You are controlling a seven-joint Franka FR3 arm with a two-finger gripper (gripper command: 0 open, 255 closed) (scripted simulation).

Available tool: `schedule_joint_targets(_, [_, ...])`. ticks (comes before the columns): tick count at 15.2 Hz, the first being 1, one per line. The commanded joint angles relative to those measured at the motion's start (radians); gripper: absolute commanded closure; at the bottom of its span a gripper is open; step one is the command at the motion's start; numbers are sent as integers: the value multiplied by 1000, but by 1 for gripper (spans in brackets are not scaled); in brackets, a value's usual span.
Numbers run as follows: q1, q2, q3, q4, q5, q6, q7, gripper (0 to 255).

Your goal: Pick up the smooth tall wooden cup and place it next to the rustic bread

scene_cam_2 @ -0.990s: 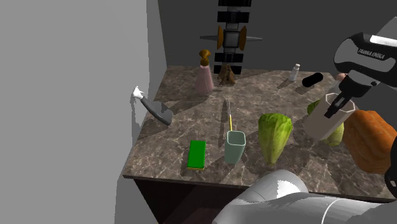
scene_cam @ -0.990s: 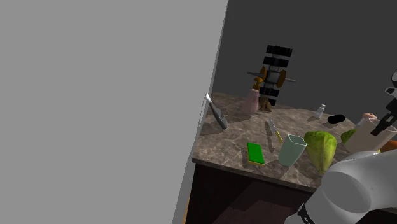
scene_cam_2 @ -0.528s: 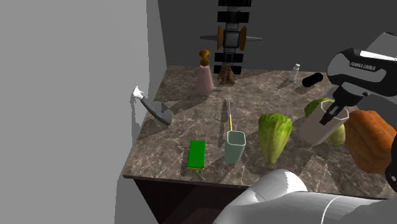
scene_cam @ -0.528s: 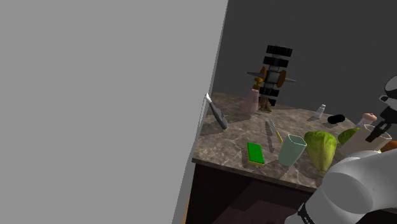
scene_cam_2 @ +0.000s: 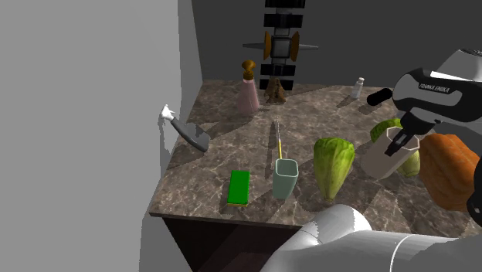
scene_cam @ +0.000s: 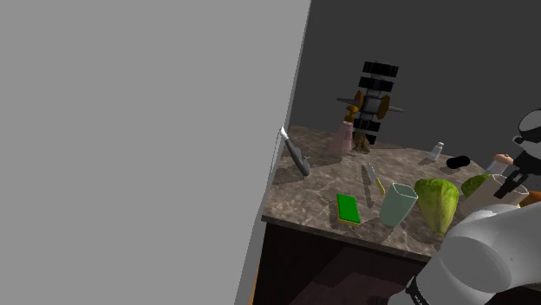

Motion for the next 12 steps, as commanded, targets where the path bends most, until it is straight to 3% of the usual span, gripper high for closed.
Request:
schedule_joint_targets(1, [0, 0, 0, 0, 0, 1, 0, 255])
schedule_joint_targets(3, [0, 0, 0, 0, 0, 1, 0, 255])
schedule_joint_targets(4, [0, 0, 0, 0, 0, 1, 0, 0])
schedule_joint_targets(9, [0, 0, 0, 0, 0, 1, 0, 0])
schedule_joint_targets(12, [-51, -18, 89, 59, 21, -99, -8, 0])
